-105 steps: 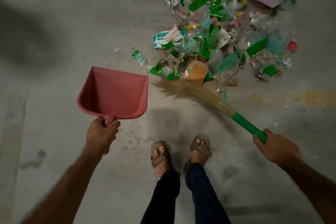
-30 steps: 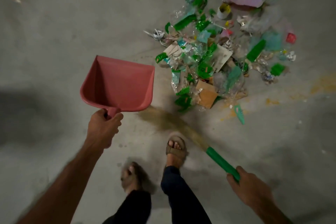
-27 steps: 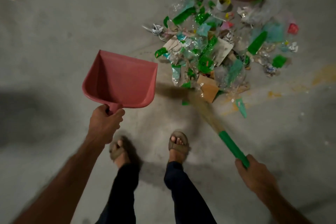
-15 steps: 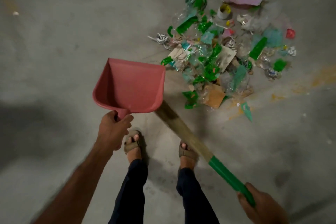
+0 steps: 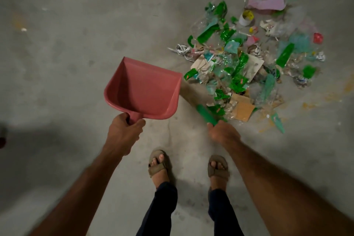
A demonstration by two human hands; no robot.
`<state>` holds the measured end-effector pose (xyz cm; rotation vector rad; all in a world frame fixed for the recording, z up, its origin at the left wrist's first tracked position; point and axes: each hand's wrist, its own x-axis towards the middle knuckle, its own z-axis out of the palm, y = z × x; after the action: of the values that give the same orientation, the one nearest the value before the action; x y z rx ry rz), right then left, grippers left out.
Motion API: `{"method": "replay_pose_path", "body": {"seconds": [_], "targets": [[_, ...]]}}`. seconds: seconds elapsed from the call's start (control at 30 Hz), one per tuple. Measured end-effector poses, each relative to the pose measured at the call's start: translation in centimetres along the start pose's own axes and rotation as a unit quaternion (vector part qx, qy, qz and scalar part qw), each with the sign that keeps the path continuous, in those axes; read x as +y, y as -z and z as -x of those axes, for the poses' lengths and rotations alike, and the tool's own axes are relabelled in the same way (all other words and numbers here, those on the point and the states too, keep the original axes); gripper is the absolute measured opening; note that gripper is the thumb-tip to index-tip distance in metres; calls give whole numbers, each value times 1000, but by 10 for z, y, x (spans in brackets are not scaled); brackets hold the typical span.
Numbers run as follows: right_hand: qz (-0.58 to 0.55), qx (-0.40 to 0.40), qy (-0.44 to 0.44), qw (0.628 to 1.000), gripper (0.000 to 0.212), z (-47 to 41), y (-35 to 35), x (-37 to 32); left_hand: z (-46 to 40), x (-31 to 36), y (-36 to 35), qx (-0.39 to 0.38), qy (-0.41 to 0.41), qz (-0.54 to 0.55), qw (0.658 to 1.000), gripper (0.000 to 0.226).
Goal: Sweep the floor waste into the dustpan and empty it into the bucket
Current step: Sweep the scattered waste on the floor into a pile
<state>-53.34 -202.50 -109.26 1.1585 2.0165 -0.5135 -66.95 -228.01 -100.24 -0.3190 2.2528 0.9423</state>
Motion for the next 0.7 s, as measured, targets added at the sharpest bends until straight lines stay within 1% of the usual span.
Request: {"method": "replay_pose_path", "body": {"seconds": [0.1,0.17,0.23,0.3,0.37,0.47,0.53,0.6,0.7], "targets": [[-64,26,-42,997,58,-8,13,20,-12,11,6,-15,-1,8,1000,12],[-100,48,-55,992,59,-7,18,42,-15,18,10,-22,-4,14,1000,13],[-123,69,-45,989,56,6,24,55,-18,25,16,-30,-5,15,999,12],[-142,89,-28,985,47,23,32,58,-28,37,26,-32,-11,17,999,11],[-177,74,-9,981,39,38,28,62,-35,50,28,-32,-24,-4,999,12],[-201,30,15,979,35,48,16,57,-43,67,23,-29,-39,-18,999,14],[-160,-5,45,986,34,45,8,40,-47,81,18,-23,-40,-24,999,17],[-103,-21,73,992,32,37,5,14,-51,96,12,-31,-41,-32,998,18],[-53,-34,86,994,44,2,12,-28,-68,127,-8,-46,-54,-59,996,18]]}}
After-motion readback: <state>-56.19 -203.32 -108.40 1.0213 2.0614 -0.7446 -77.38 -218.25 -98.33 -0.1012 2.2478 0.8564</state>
